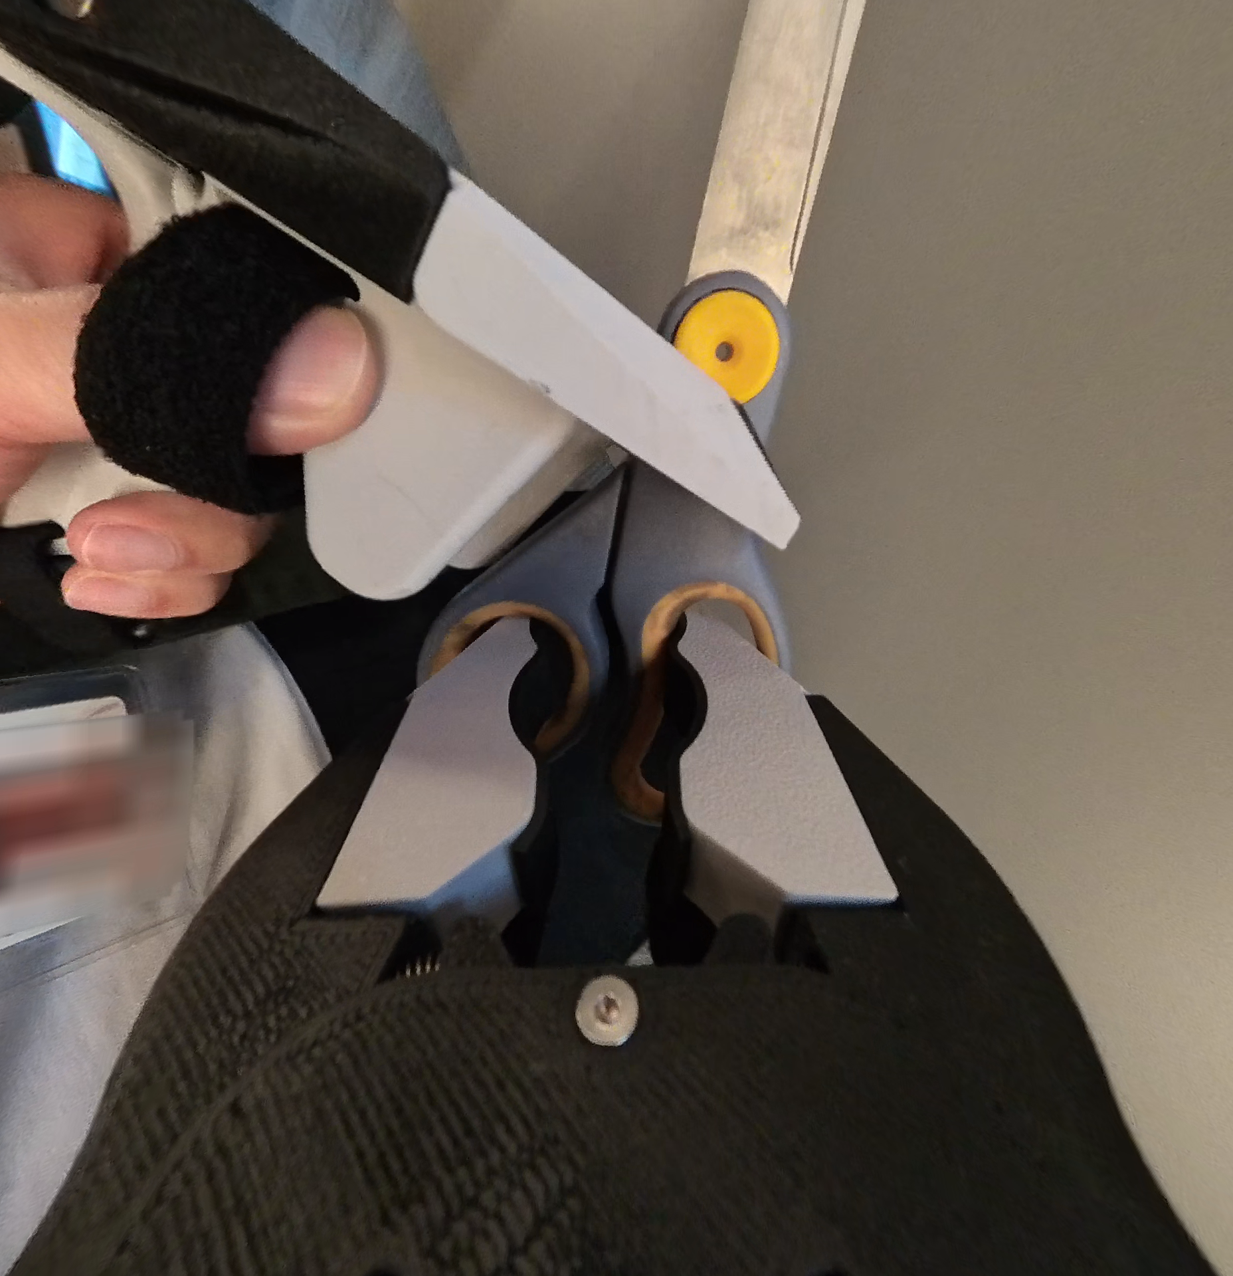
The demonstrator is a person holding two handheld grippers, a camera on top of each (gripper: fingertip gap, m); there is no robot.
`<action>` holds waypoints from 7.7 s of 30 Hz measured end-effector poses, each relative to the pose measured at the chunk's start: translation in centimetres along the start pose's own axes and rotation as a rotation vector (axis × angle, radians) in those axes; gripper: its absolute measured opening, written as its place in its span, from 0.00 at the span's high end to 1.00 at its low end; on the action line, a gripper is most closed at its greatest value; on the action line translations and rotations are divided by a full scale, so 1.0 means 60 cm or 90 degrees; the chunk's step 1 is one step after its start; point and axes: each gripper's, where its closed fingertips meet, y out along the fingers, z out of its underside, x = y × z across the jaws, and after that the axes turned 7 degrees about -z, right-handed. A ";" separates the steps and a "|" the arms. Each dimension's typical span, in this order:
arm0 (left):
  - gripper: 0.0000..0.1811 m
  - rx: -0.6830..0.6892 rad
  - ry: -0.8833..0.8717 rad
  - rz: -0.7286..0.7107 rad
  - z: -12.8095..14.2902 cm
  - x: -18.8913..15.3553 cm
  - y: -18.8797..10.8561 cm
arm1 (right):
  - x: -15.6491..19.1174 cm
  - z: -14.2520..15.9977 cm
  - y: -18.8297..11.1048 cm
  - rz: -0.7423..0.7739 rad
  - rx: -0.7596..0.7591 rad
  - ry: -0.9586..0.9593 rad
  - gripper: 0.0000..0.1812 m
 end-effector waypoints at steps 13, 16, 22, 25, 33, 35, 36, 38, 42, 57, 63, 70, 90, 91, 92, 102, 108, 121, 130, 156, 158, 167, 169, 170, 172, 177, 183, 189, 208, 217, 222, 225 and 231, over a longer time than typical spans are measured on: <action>0.71 0.092 0.067 0.184 0.029 -0.108 -0.124 | 0.096 -0.043 -0.083 -0.402 -0.200 0.034 0.88; 0.73 0.062 0.062 0.219 0.026 -0.100 -0.177 | 0.113 -0.049 -0.089 -0.419 -0.188 0.000 0.86; 0.80 -0.076 0.036 0.245 0.011 -0.063 -0.285 | 0.153 -0.075 -0.083 -0.446 -0.122 -0.046 0.80; 0.80 -0.180 0.075 0.182 -0.019 -0.018 -0.330 | 0.188 -0.099 -0.087 -0.508 -0.108 -0.059 0.80; 0.75 -0.315 0.086 0.102 -0.072 0.063 -0.406 | 0.260 -0.140 -0.096 -0.658 -0.027 -0.083 0.80; 0.73 -0.343 0.106 0.073 -0.083 0.076 -0.417 | 0.274 -0.149 -0.103 -0.695 -0.012 -0.082 0.80; 0.71 -0.354 0.118 0.058 -0.088 0.082 -0.421 | 0.280 -0.153 -0.109 -0.716 -0.005 -0.078 0.80; 0.70 -0.368 0.131 0.051 -0.098 0.086 -0.428 | 0.288 -0.160 -0.113 -0.730 0.011 -0.077 0.80; 0.70 -0.391 0.126 0.074 -0.113 0.085 -0.440 | 0.295 -0.174 -0.114 -0.721 0.033 -0.088 0.80; 0.71 -0.368 0.120 0.080 -0.112 0.077 -0.424 | 0.308 -0.205 -0.136 -0.749 -0.041 -0.088 0.78; 0.72 -0.303 0.138 0.105 -0.076 0.043 -0.378 | 0.288 -0.201 -0.135 -0.698 -0.062 -0.089 0.77; 0.71 -0.146 0.153 0.289 0.011 -0.064 -0.288 | 0.278 -0.233 -0.142 -0.650 -0.149 -0.104 0.78; 0.98 -0.017 0.097 0.632 0.053 -0.200 -0.320 | 0.349 -0.278 -0.221 -0.762 -0.332 -0.138 0.73; 0.98 -0.021 0.099 0.630 0.052 -0.200 -0.321 | 0.349 -0.279 -0.222 -0.761 -0.332 -0.137 0.73; 0.98 -0.022 0.104 0.624 0.051 -0.199 -0.320 | 0.349 -0.279 -0.222 -0.762 -0.327 -0.135 0.72; 0.98 0.014 0.106 0.567 0.056 -0.164 -0.286 | 0.323 -0.252 -0.182 -0.691 -0.196 -0.098 0.79; 0.75 -0.026 0.073 0.451 0.033 -0.085 -0.261 | 0.299 -0.238 -0.146 -0.591 -0.126 -0.134 0.78; 0.79 -0.149 -0.007 0.408 -0.019 0.039 -0.344 | 0.241 -0.208 -0.090 -0.468 0.010 -0.133 0.79; 0.80 -0.133 -0.027 0.418 -0.011 0.041 -0.334 | 0.239 -0.200 -0.077 -0.491 0.056 -0.098 0.79; 0.68 -0.428 0.533 -0.236 -0.242 0.121 -0.420 | 0.200 -0.275 -0.035 -0.407 0.223 -0.117 0.79; 0.80 -0.413 0.544 -0.244 -0.242 0.123 -0.413 | 0.196 -0.279 -0.034 -0.401 0.237 -0.119 0.79; 0.83 -0.421 0.551 -0.292 -0.242 0.127 -0.413 | 0.200 -0.290 -0.025 -0.417 0.275 -0.115 0.79; 0.84 -0.418 0.551 -0.293 -0.240 0.125 -0.410 | 0.197 -0.292 -0.023 -0.413 0.282 -0.117 0.79; 0.84 -0.419 0.552 -0.295 -0.240 0.124 -0.410 | 0.197 -0.292 -0.024 -0.413 0.287 -0.117 0.79; 0.84 -0.422 0.556 -0.301 -0.240 0.122 -0.411 | 0.196 -0.294 -0.025 -0.413 0.292 -0.115 0.79; 0.84 -0.418 0.558 -0.316 -0.241 0.120 -0.410 | 0.190 -0.300 -0.032 -0.400 0.316 -0.121 0.79; 0.84 -0.425 0.551 -0.325 -0.241 0.122 -0.410 | 0.184 -0.304 -0.037 -0.380 0.355 -0.131 0.79; 0.84 -0.430 0.550 -0.332 -0.244 0.122 -0.412 | 0.180 -0.309 -0.037 -0.368 0.375 -0.135 0.79; 0.85 -0.433 0.554 -0.344 -0.244 0.123 -0.414 | 0.167 -0.309 -0.034 -0.332 0.402 -0.151 0.87; 0.85 -0.423 0.558 -0.352 -0.244 0.124 -0.414 | 0.157 -0.307 -0.032 -0.302 0.410 -0.167 0.89; 0.85 -0.415 0.557 -0.348 -0.238 0.130 -0.407 | 0.140 -0.294 -0.029 -0.279 0.421 -0.175 0.89; 0.85 -0.396 0.554 -0.346 -0.232 0.138 -0.396 | 0.129 -0.286 -0.027 -0.264 0.429 -0.171 0.89; 0.85 -0.346 0.515 -0.297 -0.189 0.161 -0.368 | 0.112 -0.238 -0.016 -0.255 0.436 -0.153 0.89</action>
